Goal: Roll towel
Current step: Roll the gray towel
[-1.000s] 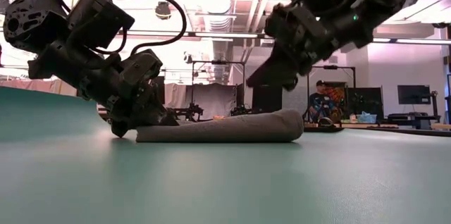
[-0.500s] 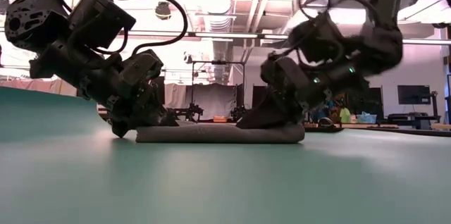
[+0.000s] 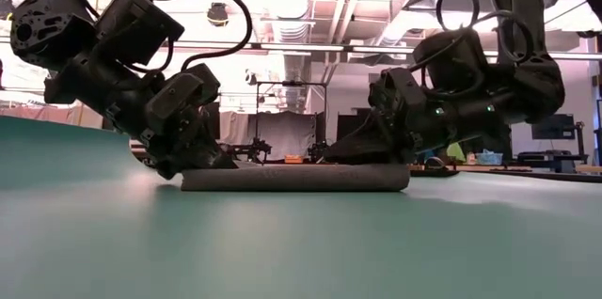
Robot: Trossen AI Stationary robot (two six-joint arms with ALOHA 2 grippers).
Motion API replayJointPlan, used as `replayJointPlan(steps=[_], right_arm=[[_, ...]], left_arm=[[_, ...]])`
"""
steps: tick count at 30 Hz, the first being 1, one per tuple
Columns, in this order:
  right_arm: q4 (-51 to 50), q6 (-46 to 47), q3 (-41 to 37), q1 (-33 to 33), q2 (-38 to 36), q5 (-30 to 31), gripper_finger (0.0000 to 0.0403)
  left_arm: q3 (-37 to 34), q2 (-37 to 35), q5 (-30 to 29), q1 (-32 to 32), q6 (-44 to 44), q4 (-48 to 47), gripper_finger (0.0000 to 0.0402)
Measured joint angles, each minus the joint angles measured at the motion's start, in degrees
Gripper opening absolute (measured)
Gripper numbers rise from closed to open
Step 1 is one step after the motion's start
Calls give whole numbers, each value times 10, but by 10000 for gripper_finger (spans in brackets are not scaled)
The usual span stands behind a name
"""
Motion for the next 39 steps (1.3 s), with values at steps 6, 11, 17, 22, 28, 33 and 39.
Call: replayJointPlan(steps=[6, 11, 17, 22, 28, 33, 39], right_arm=[[-5, 15, 0, 35, 0, 61, 3], [-28, 6, 9, 47, 0, 90, 3], [-76, -21, 15, 52, -14, 90, 3], [-158, -39, 22, 47, -44, 81, 3], [-194, -49, 23, 42, -63, 79, 3], [-190, -58, 23, 37, -63, 71, 5], [-177, -67, 18, 17, -97, 28, 31]], left_arm=[[9, 1, 24, 25, 37, 2, 0], [24, 1, 33, 41, 96, -5, 0], [29, 1, 85, 69, 118, -6, 0], [31, 0, 94, 76, 133, -30, 0], [32, 0, 96, 82, 139, -31, 0], [32, 0, 96, 81, 140, -31, 0], [31, 0, 95, 81, 138, -31, 0]])
